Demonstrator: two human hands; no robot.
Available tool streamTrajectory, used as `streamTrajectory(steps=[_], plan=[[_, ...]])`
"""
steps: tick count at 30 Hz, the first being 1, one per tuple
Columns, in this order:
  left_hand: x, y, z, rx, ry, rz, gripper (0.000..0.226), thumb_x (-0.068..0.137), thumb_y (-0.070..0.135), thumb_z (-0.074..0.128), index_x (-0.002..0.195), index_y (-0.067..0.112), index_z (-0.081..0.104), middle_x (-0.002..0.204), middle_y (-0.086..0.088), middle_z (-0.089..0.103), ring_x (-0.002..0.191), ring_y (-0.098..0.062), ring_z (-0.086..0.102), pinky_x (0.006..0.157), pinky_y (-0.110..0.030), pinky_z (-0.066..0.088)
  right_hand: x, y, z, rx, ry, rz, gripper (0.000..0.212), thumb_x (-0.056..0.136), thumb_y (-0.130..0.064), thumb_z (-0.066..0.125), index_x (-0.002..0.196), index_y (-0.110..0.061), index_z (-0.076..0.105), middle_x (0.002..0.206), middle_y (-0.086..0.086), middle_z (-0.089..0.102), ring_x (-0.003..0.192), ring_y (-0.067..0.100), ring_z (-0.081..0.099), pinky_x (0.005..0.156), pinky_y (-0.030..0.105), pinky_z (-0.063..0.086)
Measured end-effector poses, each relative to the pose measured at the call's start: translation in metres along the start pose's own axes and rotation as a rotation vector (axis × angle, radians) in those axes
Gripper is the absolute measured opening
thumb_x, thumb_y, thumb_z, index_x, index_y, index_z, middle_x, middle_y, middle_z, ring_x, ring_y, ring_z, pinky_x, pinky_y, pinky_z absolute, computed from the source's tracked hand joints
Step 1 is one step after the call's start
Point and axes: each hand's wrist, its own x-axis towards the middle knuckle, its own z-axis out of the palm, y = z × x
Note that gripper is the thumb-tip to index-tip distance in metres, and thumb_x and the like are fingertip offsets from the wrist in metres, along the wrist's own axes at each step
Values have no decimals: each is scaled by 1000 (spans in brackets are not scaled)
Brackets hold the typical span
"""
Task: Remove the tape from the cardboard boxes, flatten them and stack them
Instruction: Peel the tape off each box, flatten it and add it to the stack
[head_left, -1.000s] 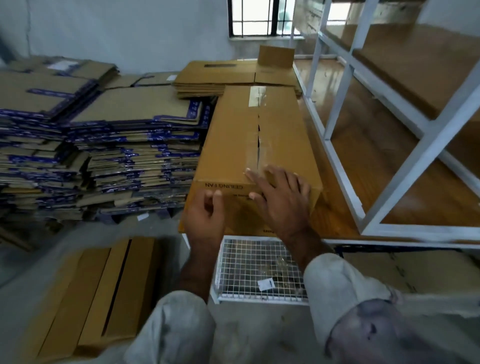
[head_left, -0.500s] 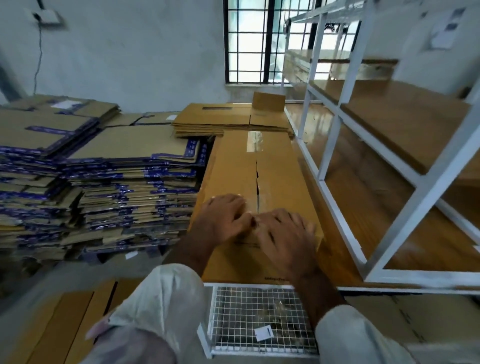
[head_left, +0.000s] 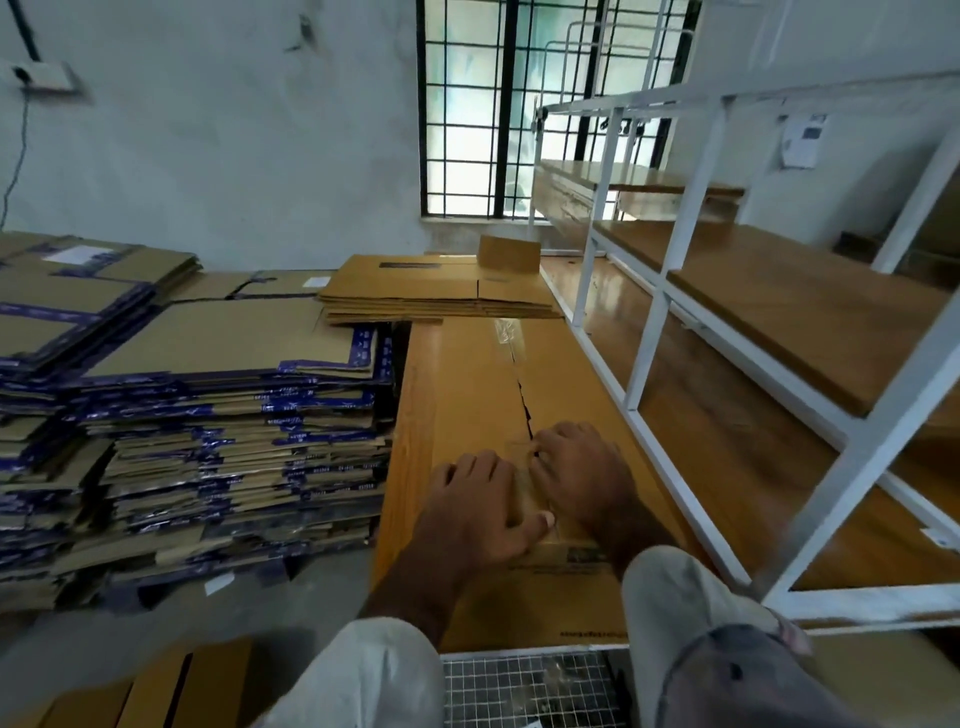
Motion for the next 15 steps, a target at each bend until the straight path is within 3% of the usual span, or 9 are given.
streamTrajectory(steps=[6, 11, 15], plan=[[0, -4, -2, -60, -32, 3, 97, 73, 96, 36, 138, 25, 41, 140, 3, 44, 127, -18, 40, 111, -45, 27, -1, 0, 1, 62, 9, 13, 29, 100, -47, 42, 122, -34, 57, 123, -11, 57, 109, 11, 49, 91, 39, 49], [1, -4, -1, -47, -50, 6, 110, 64, 102, 37, 143, 25, 37, 148, 2, 40, 134, -22, 37, 116, -46, 24, 9, 16, 10, 197, -33, 74, 17, 88, -52, 38, 89, -45, 54, 110, -17, 58, 106, 12, 50, 93, 46, 48], [2, -4, 0, -31, -60, 4, 111, 66, 100, 41, 145, 22, 36, 152, 0, 37, 137, -24, 34, 119, -47, 23, 19, 9, -3, 258, -112, 101, 22, 76, -48, 40, 71, -47, 62, 90, -18, 64, 95, 9, 55, 92, 48, 50]])
